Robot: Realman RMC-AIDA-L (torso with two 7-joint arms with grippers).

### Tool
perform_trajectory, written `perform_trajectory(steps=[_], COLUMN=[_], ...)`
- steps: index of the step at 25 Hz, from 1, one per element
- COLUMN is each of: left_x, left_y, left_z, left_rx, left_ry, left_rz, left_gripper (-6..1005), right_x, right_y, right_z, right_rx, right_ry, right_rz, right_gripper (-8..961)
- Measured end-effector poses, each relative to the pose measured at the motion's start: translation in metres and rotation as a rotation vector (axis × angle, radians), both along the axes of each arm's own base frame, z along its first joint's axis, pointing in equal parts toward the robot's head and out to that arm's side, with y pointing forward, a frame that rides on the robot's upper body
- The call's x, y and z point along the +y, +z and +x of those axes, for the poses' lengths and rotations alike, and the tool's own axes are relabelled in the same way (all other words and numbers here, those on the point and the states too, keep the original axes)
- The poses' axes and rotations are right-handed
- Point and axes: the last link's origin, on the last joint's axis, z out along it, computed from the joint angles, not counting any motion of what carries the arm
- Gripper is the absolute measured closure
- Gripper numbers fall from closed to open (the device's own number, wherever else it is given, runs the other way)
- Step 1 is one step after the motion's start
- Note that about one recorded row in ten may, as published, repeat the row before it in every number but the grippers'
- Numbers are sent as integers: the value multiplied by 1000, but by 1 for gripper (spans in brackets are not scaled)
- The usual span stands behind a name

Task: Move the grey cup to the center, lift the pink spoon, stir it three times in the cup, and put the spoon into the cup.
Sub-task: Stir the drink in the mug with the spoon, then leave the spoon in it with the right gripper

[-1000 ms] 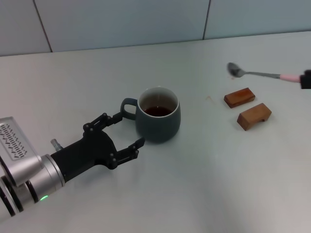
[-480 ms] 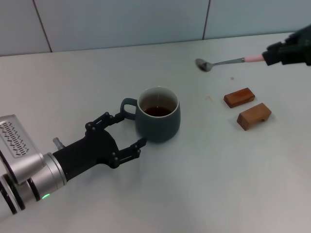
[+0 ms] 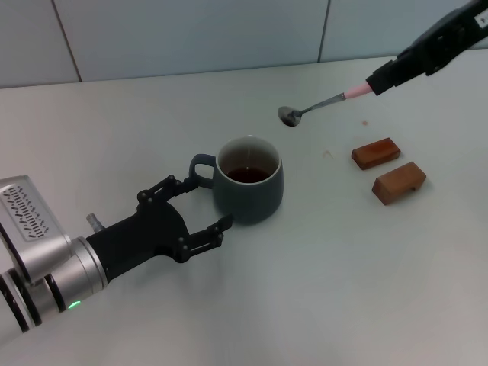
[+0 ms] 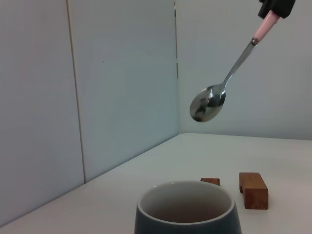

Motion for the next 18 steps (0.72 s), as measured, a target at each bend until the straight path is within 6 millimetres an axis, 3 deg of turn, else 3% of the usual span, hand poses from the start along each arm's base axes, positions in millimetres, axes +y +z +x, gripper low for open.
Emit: perform_trajectory(steps=[6, 18], left_x=[2, 2], left_y=[1, 1], left_z=[0, 0], left_rx=[8, 16], left_ry=[-6, -14], left_rz=[1, -2], left_gripper=[163, 163], right_x=[13, 35], right_y=[-11, -57], right_z=[-6, -5], right_rx=[-21, -43], right_ry=[-17, -43], right_rz=[-24, -88], right_gripper=[829, 830])
